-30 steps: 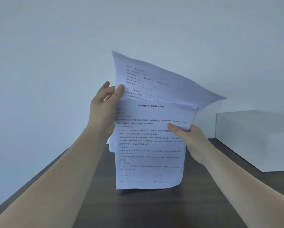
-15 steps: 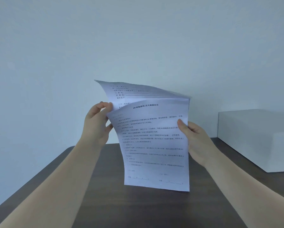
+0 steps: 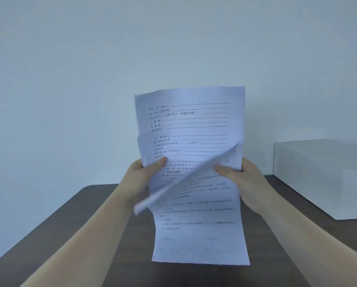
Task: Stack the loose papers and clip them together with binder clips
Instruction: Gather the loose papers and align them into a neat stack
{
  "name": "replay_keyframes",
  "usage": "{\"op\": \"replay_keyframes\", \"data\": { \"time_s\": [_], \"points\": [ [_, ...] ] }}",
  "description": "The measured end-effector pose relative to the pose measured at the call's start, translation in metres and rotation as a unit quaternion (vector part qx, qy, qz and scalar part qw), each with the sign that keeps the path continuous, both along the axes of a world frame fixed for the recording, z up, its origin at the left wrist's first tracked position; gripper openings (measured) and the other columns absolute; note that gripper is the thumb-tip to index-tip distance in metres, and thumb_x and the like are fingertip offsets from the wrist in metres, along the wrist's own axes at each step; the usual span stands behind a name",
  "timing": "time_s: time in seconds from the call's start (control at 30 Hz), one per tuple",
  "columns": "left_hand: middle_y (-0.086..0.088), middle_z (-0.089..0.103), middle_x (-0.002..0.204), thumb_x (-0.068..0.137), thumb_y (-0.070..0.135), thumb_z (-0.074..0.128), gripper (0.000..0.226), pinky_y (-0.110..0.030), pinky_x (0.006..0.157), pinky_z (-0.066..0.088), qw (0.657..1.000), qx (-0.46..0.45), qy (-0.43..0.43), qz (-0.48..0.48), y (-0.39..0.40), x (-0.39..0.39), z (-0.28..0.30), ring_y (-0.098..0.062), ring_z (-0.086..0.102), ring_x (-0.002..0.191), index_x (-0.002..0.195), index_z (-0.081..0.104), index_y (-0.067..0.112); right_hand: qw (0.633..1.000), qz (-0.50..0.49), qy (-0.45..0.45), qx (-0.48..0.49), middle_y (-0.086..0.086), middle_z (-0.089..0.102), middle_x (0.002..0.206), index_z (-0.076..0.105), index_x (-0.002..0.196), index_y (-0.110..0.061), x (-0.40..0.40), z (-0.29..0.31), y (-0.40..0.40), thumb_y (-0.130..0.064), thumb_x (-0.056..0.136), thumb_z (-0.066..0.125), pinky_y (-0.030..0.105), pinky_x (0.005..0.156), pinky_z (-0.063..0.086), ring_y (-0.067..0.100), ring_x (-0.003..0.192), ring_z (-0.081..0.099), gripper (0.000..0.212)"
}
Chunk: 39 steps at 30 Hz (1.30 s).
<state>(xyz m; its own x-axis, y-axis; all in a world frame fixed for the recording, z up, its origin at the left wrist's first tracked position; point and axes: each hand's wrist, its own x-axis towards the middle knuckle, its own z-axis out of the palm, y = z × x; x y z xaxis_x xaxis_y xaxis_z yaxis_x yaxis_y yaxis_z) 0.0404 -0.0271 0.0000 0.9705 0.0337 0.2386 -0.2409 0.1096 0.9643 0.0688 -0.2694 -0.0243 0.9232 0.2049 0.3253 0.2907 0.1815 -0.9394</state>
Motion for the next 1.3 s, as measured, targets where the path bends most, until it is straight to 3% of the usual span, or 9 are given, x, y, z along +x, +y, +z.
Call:
{"op": "replay_keyframes", "data": {
  "time_s": [0.1,0.27,0.37,0.47,0.83,0.97,1.1,1.2,1.3],
  "points": [
    [-0.013,0.069,0.126,0.087,0.043,0.058,0.048,-0.045,0.097,0.051,0.994,-0.076,-0.002,-0.082,0.012,0.004,-0.006,-0.030,0.067,0.114,0.122,0.067,0.010,0.999,-0.047,0.012,0.017,0.006,0.077,0.105,0.074,0.104,-0.016,0.002,0.001,0.001,-0.024,0.085,0.071,0.046,0.090,0.056,0.024,0.096,0.074,0.021],
    [-0.007,0.053,0.146,0.052,0.083,0.061,0.105,-0.052,0.107,0.043,0.976,0.027,-0.042,-0.211,0.026,0.003,-0.011,-0.029,0.051,0.134,0.139,0.052,0.025,0.993,-0.096,0.023,0.056,-0.008,0.076,0.108,0.072,0.108,-0.022,0.004,0.011,0.003,-0.032,0.088,0.067,0.045,0.103,0.048,0.015,0.108,0.068,0.023],
    [-0.007,0.062,0.137,0.061,0.056,0.082,0.084,-0.047,0.100,0.051,0.978,0.115,-0.058,-0.167,0.019,-0.009,-0.009,-0.029,0.059,0.126,0.134,0.056,0.022,0.991,-0.121,0.008,0.061,-0.011,0.075,0.109,0.072,0.108,-0.025,0.000,0.018,0.007,-0.037,0.089,0.064,0.045,0.103,0.048,0.013,0.108,0.067,0.024],
    [-0.012,0.074,0.117,0.071,0.032,0.078,0.050,-0.044,0.085,0.059,0.999,0.014,-0.030,-0.029,0.006,-0.010,-0.001,-0.029,0.073,0.102,0.116,0.069,0.010,0.987,-0.141,-0.023,0.069,-0.012,0.075,0.106,0.075,0.096,-0.028,-0.006,0.028,0.016,-0.045,0.084,0.067,0.044,0.100,0.051,0.014,0.107,0.068,0.022],
    [-0.006,0.078,0.107,0.068,0.046,0.074,0.056,-0.045,0.089,0.057,0.999,-0.009,0.029,0.031,-0.006,-0.015,-0.005,-0.025,0.075,0.097,0.111,0.072,0.011,0.991,-0.103,-0.080,0.021,-0.018,0.074,0.105,0.065,0.110,-0.040,-0.011,0.029,0.011,-0.036,0.079,0.074,0.026,0.076,0.053,-0.003,0.091,0.071,0.033],
    [-0.004,0.079,0.103,0.068,0.042,0.075,0.049,-0.040,0.082,0.059,0.999,0.009,0.022,0.029,-0.005,-0.011,0.002,-0.022,0.076,0.094,0.109,0.072,0.015,0.979,-0.155,-0.124,0.049,-0.017,0.068,0.117,0.051,0.129,-0.032,-0.005,0.039,0.014,-0.036,0.074,0.079,0.030,0.089,0.053,-0.006,0.098,0.067,0.062],
    [-0.004,0.079,0.103,0.067,0.036,0.080,0.046,-0.044,0.090,0.057,0.998,0.041,0.037,0.033,-0.006,-0.008,-0.001,-0.023,0.075,0.095,0.107,0.074,0.014,0.932,-0.270,-0.236,0.058,-0.012,0.039,0.146,0.027,0.130,-0.054,-0.012,0.059,0.021,-0.035,0.074,0.080,0.036,0.112,0.038,-0.001,0.132,0.042,0.080],
    [-0.005,0.079,0.102,0.061,0.036,0.082,0.050,-0.043,0.089,0.057,0.997,0.040,0.043,0.046,-0.005,-0.004,-0.004,-0.023,0.076,0.094,0.105,0.075,0.013,0.856,-0.335,-0.394,-0.008,-0.016,0.032,0.140,0.025,0.146,-0.022,-0.021,0.085,0.027,-0.024,0.083,0.073,0.025,0.110,0.037,0.006,0.129,0.039,0.079],
    [-0.005,0.079,0.100,0.065,0.034,0.082,0.045,-0.040,0.083,0.059,0.997,0.034,0.050,0.046,-0.005,-0.002,-0.003,-0.023,0.076,0.091,0.104,0.075,0.012,0.740,-0.417,-0.497,-0.179,-0.005,0.040,0.146,0.033,0.147,-0.022,-0.026,0.109,0.031,-0.033,0.090,0.062,0.037,0.111,0.034,0.026,0.136,0.040,0.065]
  ]
}}
